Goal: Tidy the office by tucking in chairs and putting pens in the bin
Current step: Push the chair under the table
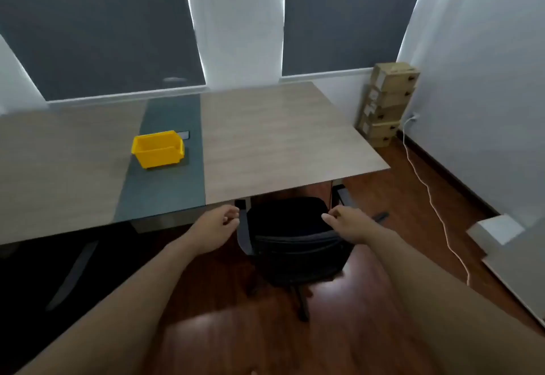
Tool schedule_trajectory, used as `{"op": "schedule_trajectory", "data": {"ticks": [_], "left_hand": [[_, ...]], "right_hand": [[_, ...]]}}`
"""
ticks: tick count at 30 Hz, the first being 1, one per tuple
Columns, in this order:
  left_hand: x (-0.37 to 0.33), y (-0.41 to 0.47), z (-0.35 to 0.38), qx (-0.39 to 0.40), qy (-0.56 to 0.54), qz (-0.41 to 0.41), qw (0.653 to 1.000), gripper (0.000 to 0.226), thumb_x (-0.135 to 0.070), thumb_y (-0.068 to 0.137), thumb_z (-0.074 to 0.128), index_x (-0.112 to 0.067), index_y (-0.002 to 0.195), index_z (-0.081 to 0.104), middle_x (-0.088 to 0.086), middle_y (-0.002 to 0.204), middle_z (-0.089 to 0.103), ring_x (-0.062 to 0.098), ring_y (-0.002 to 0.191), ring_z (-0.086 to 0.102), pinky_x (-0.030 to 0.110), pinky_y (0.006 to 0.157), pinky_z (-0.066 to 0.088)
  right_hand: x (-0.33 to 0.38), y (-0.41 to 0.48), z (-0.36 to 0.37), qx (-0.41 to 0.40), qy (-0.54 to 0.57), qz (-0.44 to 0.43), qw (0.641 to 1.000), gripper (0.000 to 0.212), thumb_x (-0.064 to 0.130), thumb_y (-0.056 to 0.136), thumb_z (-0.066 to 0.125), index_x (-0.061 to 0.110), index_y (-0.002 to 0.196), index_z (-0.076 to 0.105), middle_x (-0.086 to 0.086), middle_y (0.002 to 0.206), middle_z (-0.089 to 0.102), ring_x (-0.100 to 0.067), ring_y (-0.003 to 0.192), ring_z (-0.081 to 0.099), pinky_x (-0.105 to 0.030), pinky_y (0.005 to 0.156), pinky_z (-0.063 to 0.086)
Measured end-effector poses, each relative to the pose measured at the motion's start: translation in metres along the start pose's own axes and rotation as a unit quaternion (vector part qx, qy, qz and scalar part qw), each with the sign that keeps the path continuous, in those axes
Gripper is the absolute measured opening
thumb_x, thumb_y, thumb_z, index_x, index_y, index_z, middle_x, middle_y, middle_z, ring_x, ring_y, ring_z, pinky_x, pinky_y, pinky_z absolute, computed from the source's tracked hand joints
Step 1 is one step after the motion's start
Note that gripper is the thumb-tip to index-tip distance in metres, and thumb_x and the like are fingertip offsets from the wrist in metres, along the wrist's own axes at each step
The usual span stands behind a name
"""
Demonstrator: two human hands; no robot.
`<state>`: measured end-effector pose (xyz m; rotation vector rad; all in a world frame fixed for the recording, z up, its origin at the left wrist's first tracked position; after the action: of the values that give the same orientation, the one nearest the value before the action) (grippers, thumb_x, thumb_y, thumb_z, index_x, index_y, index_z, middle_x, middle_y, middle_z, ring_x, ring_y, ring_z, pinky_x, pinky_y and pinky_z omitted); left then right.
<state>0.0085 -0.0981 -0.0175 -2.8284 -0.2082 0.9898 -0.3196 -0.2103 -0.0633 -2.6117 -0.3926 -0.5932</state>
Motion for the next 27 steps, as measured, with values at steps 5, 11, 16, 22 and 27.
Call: {"op": "schedule_trajectory", "data": {"ticks": [5,11,16,22,27], "left_hand": [[-0.035,0.033,0.081,0.079,0.037,0.036,0.996,0.049,-0.044,0.109,0.052,-0.020,0.152,0.052,-0.002,0.151,0.057,0.017,0.139,0.054,0.031,0.114,0.045],[-0.041,0.087,0.166,0.145,0.064,0.023,0.987,0.072,-0.074,0.098,0.044,-0.026,0.150,0.053,-0.005,0.147,0.057,0.016,0.134,0.056,0.034,0.112,0.048],[-0.025,0.119,0.200,0.121,0.165,0.012,0.979,0.098,-0.100,0.082,0.015,-0.036,0.138,0.063,-0.010,0.138,0.063,0.016,0.117,0.066,0.042,0.099,0.053],[-0.028,0.140,0.189,0.068,0.207,0.037,0.975,0.104,-0.105,0.076,0.010,-0.042,0.138,0.065,-0.019,0.138,0.064,0.009,0.112,0.069,0.034,0.081,0.059],[-0.029,0.172,0.172,0.037,0.218,0.043,0.974,0.101,-0.104,0.077,0.012,-0.042,0.134,0.068,-0.020,0.135,0.067,0.005,0.112,0.069,0.031,0.079,0.058]], "right_hand": [[-0.041,0.013,0.022,0.040,-0.013,0.019,0.999,0.091,0.087,0.088,0.035,0.014,0.138,0.058,-0.005,0.123,0.061,-0.027,0.114,0.061,-0.050,0.112,0.048],[-0.093,0.060,0.039,0.041,-0.093,0.060,0.993,0.089,0.083,0.094,0.012,0.024,0.133,0.064,-0.008,0.150,0.055,-0.032,0.158,0.026,-0.060,0.128,0.016],[-0.109,0.097,0.046,0.062,-0.145,0.044,0.986,0.074,0.070,0.102,0.011,0.030,0.130,0.066,0.002,0.139,0.061,-0.022,0.146,0.042,-0.058,0.128,0.009],[-0.104,0.131,0.041,0.039,-0.222,0.004,0.974,0.061,0.064,0.099,0.020,0.033,0.120,0.068,0.006,0.122,0.069,-0.018,0.113,0.061,-0.050,0.108,0.037],[-0.094,0.164,0.024,-0.009,-0.215,-0.029,0.976,0.055,0.066,0.097,0.028,0.036,0.115,0.071,0.009,0.114,0.073,-0.016,0.100,0.066,-0.043,0.091,0.048]]}}
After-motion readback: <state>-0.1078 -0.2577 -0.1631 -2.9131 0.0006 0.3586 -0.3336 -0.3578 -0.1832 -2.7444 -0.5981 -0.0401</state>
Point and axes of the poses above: each hand's wrist, its own y-axis towards the middle knuckle, its own z-axis out of the palm, x = y × z, the point moved 10 cm from there along y, towards the middle knuckle
